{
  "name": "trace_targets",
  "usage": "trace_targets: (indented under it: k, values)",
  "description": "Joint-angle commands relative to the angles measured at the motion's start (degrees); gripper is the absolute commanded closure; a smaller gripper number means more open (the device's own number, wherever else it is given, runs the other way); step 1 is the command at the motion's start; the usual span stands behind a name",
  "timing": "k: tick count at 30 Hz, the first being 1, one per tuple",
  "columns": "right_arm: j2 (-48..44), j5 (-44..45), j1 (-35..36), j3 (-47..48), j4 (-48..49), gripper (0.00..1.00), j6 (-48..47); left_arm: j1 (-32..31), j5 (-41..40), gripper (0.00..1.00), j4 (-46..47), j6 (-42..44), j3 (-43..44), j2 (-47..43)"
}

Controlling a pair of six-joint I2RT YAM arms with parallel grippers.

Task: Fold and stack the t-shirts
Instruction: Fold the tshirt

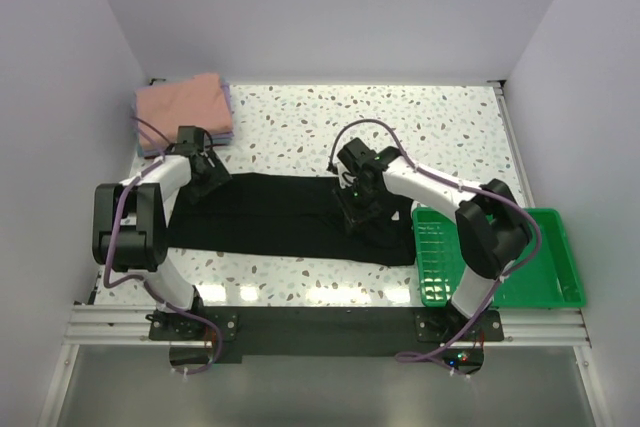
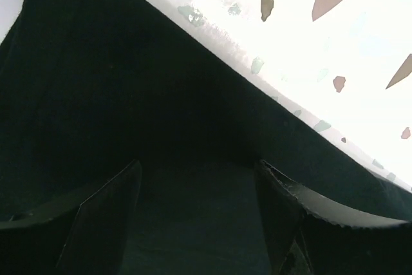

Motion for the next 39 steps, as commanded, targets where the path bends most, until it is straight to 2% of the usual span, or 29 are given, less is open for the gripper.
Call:
trace_targets:
  k: [1,4,10,18,22,25,28,29,32,37,39]
  values:
    - [1.35,-1.39,0.32,-3.19,7.23,0.65,-1.05,1.7,3.48,0.25,2.88,-1.0,-2.1,1.69]
    - [2.14,-1.48,0.76,-4.96,12.42,0.63,0.97,2.85,4.18,0.25,3.5,-1.0,-3.34,1.95]
    - [4.16,3.7,1.82,-5.58,16.03,0.6,4.05,3.38,4.18,0.25,3.59,-0.3,-3.95,1.6]
    - [4.69,11.6,1.82,-4.26,14.46,0.6,5.63,3.55,5.41,0.25,3.68,0.4,-3.6,1.86]
    - [4.69,12.05,1.82,-4.44,14.27,0.62,5.81,3.47,5.59,0.25,3.94,0.49,-3.69,1.86]
    - [5.48,12.05,1.82,-4.0,14.45,0.67,5.9,3.55,5.94,0.25,4.21,0.49,-3.69,1.86]
    - [5.13,12.05,1.73,-3.56,14.1,0.8,5.9,3.55,6.03,0.25,4.21,0.67,-3.6,1.95]
    - [4.96,12.05,1.73,-3.56,13.75,0.88,5.81,3.55,6.03,0.25,4.21,0.84,-3.6,1.86]
    - [4.34,12.05,1.73,-3.29,12.78,1.0,5.99,3.55,6.21,0.25,4.21,1.11,-3.86,1.78]
    - [2.94,9.78,1.73,-2.77,11.47,1.0,6.87,3.55,6.73,0.25,4.47,1.55,-4.48,1.6]
    - [2.67,6.1,1.82,-1.28,9.71,1.0,6.52,3.55,6.82,0.25,4.47,2.07,-4.48,1.51]
